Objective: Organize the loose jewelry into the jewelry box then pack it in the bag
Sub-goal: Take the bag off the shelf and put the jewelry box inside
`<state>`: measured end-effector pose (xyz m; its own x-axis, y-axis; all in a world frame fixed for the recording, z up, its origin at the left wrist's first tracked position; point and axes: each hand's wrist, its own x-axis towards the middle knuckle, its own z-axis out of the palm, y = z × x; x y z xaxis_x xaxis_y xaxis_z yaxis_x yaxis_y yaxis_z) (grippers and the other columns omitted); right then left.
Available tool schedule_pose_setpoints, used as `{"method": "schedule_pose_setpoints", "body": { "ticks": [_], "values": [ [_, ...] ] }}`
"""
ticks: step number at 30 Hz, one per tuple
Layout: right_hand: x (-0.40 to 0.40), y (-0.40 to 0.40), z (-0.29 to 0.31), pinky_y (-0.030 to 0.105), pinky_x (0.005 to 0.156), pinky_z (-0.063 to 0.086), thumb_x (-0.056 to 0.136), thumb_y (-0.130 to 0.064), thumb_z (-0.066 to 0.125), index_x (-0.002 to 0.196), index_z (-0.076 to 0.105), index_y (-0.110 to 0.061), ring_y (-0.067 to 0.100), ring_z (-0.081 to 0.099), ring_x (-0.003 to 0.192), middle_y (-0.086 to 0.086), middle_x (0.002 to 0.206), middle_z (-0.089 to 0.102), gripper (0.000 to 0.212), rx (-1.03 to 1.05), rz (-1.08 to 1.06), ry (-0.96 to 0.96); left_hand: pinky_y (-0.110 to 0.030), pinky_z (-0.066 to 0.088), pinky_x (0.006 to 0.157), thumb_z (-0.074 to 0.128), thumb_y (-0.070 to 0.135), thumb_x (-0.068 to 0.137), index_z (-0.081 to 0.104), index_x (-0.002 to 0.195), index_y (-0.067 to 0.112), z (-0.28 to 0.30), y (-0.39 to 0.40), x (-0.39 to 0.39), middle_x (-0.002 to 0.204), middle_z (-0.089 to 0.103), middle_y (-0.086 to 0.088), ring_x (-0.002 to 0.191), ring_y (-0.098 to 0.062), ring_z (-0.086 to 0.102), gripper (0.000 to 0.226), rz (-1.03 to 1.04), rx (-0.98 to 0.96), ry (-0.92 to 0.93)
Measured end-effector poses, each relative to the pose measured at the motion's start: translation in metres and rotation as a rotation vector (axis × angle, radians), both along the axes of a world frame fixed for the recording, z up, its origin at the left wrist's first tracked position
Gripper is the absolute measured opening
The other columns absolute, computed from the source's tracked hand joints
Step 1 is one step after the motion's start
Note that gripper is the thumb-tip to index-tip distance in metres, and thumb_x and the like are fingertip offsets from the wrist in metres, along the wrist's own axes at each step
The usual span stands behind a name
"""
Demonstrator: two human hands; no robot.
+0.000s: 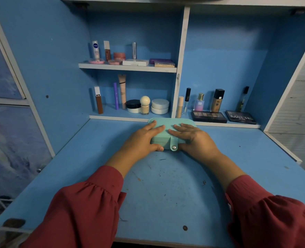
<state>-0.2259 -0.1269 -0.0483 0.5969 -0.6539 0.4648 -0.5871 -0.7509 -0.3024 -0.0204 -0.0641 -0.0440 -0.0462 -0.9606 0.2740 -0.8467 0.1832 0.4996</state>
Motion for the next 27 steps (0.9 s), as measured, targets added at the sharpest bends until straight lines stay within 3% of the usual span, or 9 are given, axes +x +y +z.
{"method": "schedule_pose_setpoints", "body": {
  "ticks": [7,10,14,17,21,27],
  "values": [
    [-0.001,-0.002,0.003,0.014,0.109,0.021,0.073,-0.015,0.080,0.129,0.057,-0.032,0.012,0.039,0.136,-0.009,0.140,0.051,0.063,0.063,0.006,-0.015,-0.029,0.019,0.115,0.074,0.036,0.080,0.037,0.143,0.040,0.002,0.000,0.000,0.159,0.017,0.011,0.144,-0.014,0.021,0.074,0.016,0.005,-0.056],
    [-0.009,-0.002,0.010,0.014,0.112,0.017,0.072,-0.010,0.076,0.128,0.056,-0.037,0.004,0.033,0.137,-0.018,0.138,0.048,0.065,0.222,0.067,-0.033,-0.029,0.019,0.116,0.074,0.036,0.080,0.037,0.143,0.040,0.002,0.001,-0.001,0.159,0.017,0.010,0.144,-0.015,0.021,0.074,0.017,0.008,-0.064],
    [-0.010,0.002,0.014,0.018,0.113,0.016,0.078,-0.032,0.068,0.123,0.060,-0.038,-0.004,0.029,0.134,-0.018,0.139,0.047,0.047,0.382,0.130,-0.157,-0.028,0.020,0.116,0.075,0.035,0.080,0.039,0.143,0.038,0.001,0.001,-0.001,0.159,0.019,0.009,0.144,-0.016,0.024,0.073,0.019,-0.002,-0.053],
    [-0.003,0.002,0.009,0.023,0.113,0.024,0.074,-0.037,0.077,0.122,0.064,-0.029,0.005,0.038,0.133,-0.010,0.135,0.055,0.050,0.275,0.056,-0.178,-0.031,0.021,0.117,0.075,0.036,0.079,0.038,0.143,0.038,0.001,0.001,-0.001,0.159,0.018,0.009,0.144,-0.017,0.024,0.074,0.023,0.003,-0.057],
    [0.002,0.003,0.007,0.024,0.104,0.030,0.071,-0.030,0.083,0.119,0.065,-0.026,0.012,0.043,0.120,-0.008,0.122,0.058,0.052,0.145,0.021,-0.135,-0.030,0.020,0.116,0.074,0.037,0.080,0.037,0.144,0.039,0.001,0.001,0.000,0.159,0.017,0.010,0.144,-0.016,0.022,0.074,0.020,0.014,-0.072],
    [0.002,0.004,0.009,0.019,0.101,0.026,0.068,-0.024,0.085,0.119,0.064,-0.025,0.014,0.041,0.120,-0.010,0.118,0.053,0.055,0.119,0.019,-0.099,-0.029,0.019,0.115,0.074,0.036,0.080,0.036,0.144,0.040,0.002,0.002,0.000,0.159,0.016,0.011,0.144,-0.014,0.021,0.074,0.013,0.011,-0.061]
  ]
}}
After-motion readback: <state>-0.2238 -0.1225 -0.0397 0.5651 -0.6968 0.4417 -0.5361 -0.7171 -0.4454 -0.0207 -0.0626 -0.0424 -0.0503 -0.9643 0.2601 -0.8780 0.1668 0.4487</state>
